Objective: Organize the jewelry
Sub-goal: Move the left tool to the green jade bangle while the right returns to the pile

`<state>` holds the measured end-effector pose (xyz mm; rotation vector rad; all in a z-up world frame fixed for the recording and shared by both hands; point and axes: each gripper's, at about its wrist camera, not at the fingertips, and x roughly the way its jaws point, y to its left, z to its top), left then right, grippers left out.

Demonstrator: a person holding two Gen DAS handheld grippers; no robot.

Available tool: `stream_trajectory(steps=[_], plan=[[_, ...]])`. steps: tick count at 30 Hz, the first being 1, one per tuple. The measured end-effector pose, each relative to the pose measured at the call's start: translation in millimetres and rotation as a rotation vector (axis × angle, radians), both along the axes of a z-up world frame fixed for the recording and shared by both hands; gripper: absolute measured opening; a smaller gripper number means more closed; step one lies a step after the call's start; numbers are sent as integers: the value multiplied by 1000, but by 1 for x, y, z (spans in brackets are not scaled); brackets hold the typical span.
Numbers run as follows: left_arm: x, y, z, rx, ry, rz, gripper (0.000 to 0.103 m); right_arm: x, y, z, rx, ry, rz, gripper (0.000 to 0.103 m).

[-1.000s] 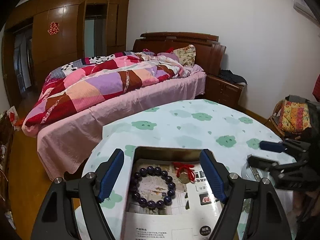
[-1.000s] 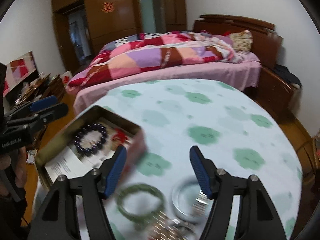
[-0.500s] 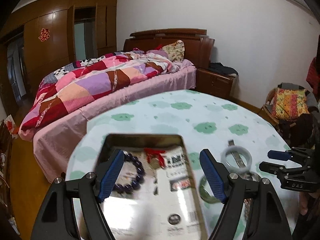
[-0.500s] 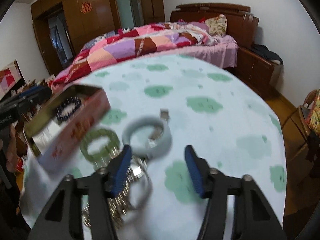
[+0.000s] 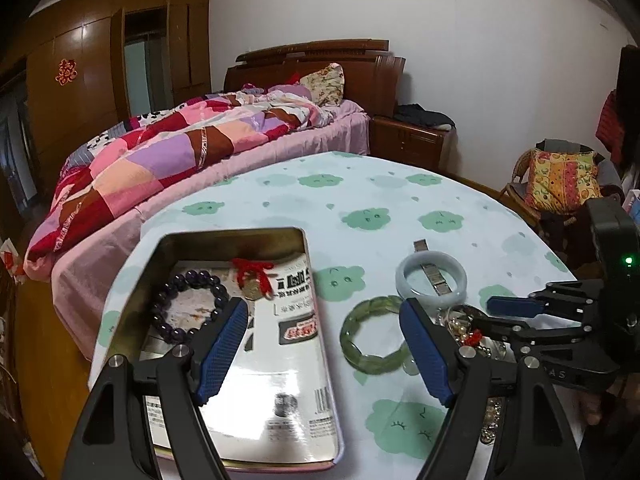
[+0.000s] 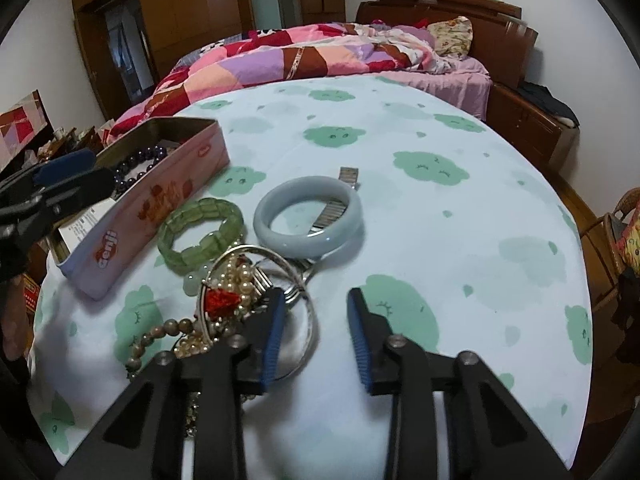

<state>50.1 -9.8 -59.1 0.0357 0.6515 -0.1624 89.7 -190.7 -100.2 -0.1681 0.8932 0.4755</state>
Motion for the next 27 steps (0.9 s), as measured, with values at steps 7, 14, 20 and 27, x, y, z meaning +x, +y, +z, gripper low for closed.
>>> stream_trajectory(steps=[7, 14, 20, 27], plan=[[-5, -14, 0, 17, -12, -37, 78, -5, 1, 1, 10, 2, 46, 6], [-8, -29, 0, 36, -16, -78, 78, -10, -19, 14, 64, -65, -23, 4], [0, -53, -5, 76, 11, -148, 61, -3, -30, 13, 89, -56, -62, 4], [23, -67, -23, 106, 114, -181, 44, -2, -31, 8, 114, -35, -45, 4]])
